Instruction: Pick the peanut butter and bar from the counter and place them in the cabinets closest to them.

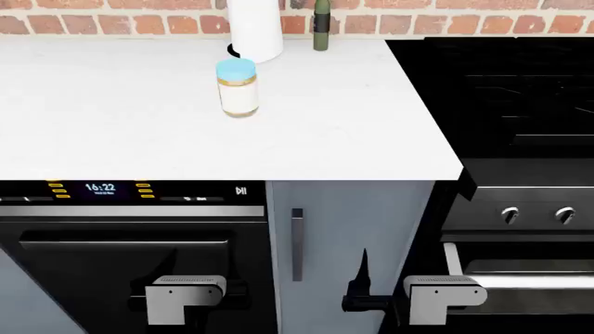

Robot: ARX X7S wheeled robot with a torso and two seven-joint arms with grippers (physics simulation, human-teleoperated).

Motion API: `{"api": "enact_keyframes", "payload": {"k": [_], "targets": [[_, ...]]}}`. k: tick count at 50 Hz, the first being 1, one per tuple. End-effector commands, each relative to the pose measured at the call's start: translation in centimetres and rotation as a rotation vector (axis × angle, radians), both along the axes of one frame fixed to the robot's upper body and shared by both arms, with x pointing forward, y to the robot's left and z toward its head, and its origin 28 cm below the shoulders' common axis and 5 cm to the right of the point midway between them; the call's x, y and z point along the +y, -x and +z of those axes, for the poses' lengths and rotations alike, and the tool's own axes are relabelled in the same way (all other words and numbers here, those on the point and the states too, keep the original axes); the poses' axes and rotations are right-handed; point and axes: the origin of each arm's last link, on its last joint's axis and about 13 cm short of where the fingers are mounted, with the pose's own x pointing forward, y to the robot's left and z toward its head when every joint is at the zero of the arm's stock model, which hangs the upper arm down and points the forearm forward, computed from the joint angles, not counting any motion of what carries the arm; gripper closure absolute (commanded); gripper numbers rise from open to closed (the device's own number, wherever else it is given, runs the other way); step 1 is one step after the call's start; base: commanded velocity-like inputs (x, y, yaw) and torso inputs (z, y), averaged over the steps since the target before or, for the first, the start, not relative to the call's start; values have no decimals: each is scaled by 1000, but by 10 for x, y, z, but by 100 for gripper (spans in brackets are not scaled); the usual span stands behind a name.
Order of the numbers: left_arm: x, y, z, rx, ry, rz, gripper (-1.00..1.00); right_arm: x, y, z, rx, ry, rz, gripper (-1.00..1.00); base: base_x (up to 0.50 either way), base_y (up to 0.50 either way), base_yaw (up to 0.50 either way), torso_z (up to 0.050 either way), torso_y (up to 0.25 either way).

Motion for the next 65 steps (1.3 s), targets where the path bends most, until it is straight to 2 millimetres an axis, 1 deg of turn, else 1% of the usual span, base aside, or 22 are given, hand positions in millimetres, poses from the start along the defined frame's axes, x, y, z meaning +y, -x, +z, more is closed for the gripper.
{"api": "enact_keyframes", "payload": {"k": [1, 5, 9, 15, 21, 25, 30, 34, 36, 39, 43, 53, 65], "targets": [[0, 1, 1, 1, -1, -2, -100, 0, 0, 0, -1, -2, -3, -100, 0, 0, 0, 0, 0], [0, 5, 7, 2, -7, -14, -100, 0, 0, 1, -4, -9, -10, -100, 0, 0, 0, 0, 0], [2, 6, 22, -4, -14, -16, -100, -2, -2, 13, -22, -15, -8, -100, 0, 0, 0, 0, 0], [2, 5, 54, -38, -18, -31, -100, -5, -4, 41, -64, -20, 9, -100, 0, 0, 0, 0, 0], [2, 4, 91, -93, -24, -48, -100, -10, -5, 76, -97, -25, 39, -100, 0, 0, 0, 0, 0], [4, 3, 115, -117, -24, -60, -100, -12, -6, 98, -144, -52, 116, -100, 0, 0, 0, 0, 0], [9, 3, 134, -137, -35, -64, -100, -13, -7, 115, -189, -56, 182, -100, 0, 23, 200, 0, 0], [12, 4, 142, -164, -47, -71, -100, -13, -6, 124, -220, -60, 212, -100, 0, 0, 500, 0, 0], [13, 6, 144, -189, -43, -97, -100, -13, -6, 128, -230, -55, 216, -100, 2, 0, 500, 0, 0], [15, 10, 148, -230, -35, -89, -100, -15, -5, 133, -241, -44, 221, -100, 3, 0, 500, 0, 0], [16, 13, 147, -255, -59, -119, -100, -16, -4, 137, -243, -34, 208, -100, 18, 113, 250, 0, 0], [17, 18, 146, -256, -93, -143, -100, -20, -1, 147, -253, -22, 199, -100, 4, 0, 0, 50, 0], [18, 21, 157, -270, -110, -159, -100, -22, 0, 153, -272, 2, 176, -100, 279, 295, 0, 50, 0]]}}
